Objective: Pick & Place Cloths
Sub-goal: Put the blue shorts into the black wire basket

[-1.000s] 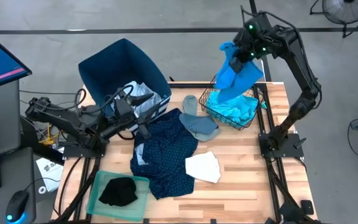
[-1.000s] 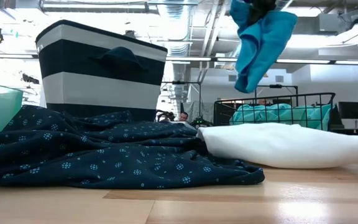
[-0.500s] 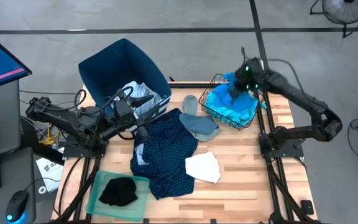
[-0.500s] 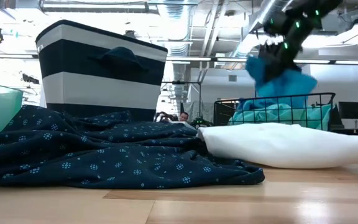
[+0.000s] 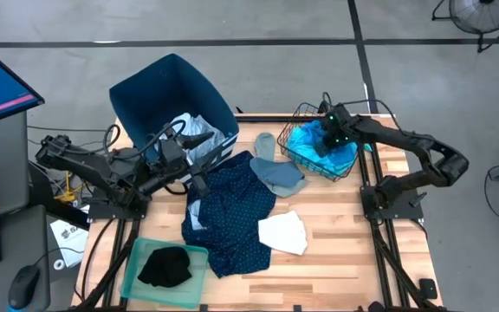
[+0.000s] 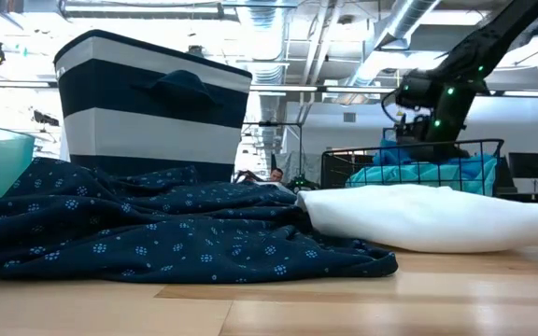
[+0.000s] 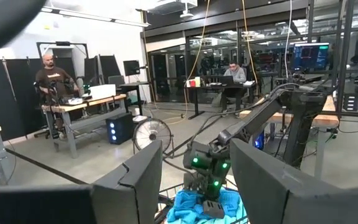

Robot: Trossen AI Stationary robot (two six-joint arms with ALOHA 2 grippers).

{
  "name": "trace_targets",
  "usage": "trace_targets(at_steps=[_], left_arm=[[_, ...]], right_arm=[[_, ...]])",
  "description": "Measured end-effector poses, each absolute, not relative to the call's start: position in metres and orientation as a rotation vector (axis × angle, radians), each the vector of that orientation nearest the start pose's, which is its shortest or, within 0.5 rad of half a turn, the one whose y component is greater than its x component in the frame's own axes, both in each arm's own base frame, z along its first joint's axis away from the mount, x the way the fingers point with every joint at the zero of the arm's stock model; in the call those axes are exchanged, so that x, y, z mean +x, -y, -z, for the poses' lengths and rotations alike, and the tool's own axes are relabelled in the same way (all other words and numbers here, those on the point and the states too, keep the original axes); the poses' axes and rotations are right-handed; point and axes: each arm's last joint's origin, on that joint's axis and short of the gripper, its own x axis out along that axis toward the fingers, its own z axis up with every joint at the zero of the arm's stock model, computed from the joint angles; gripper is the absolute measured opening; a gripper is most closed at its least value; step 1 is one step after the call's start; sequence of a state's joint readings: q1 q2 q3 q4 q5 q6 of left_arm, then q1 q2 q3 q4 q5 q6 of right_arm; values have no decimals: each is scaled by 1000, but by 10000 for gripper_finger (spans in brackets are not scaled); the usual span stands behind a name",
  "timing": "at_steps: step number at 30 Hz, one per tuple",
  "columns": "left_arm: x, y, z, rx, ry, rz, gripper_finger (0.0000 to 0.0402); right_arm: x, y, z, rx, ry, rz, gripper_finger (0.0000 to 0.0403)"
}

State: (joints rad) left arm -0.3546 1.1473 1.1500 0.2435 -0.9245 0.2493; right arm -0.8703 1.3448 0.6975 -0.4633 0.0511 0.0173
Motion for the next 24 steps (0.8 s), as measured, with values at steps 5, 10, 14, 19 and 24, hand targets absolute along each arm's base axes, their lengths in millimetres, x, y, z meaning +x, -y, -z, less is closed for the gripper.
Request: trace_targets(at_steps=[5,10,14,19,24], left_arm=[[231,60,-425,83,120,-636,182],[231,60,-425,65,124,-640,202],[231,60,-425,65,125,-640,218],[231,60,-425,65,124,-640,235],[232,60,-421,87,90,-637,247]], right_arm=[[154,185,-162,488,-1102,852,39],[158,182,-160,466,-1126,910,70],[160,178,-175,455,-1139,891,112],[166,181,-213,428,-1061,892,201],[166,180,-261,402,-989,882,285]])
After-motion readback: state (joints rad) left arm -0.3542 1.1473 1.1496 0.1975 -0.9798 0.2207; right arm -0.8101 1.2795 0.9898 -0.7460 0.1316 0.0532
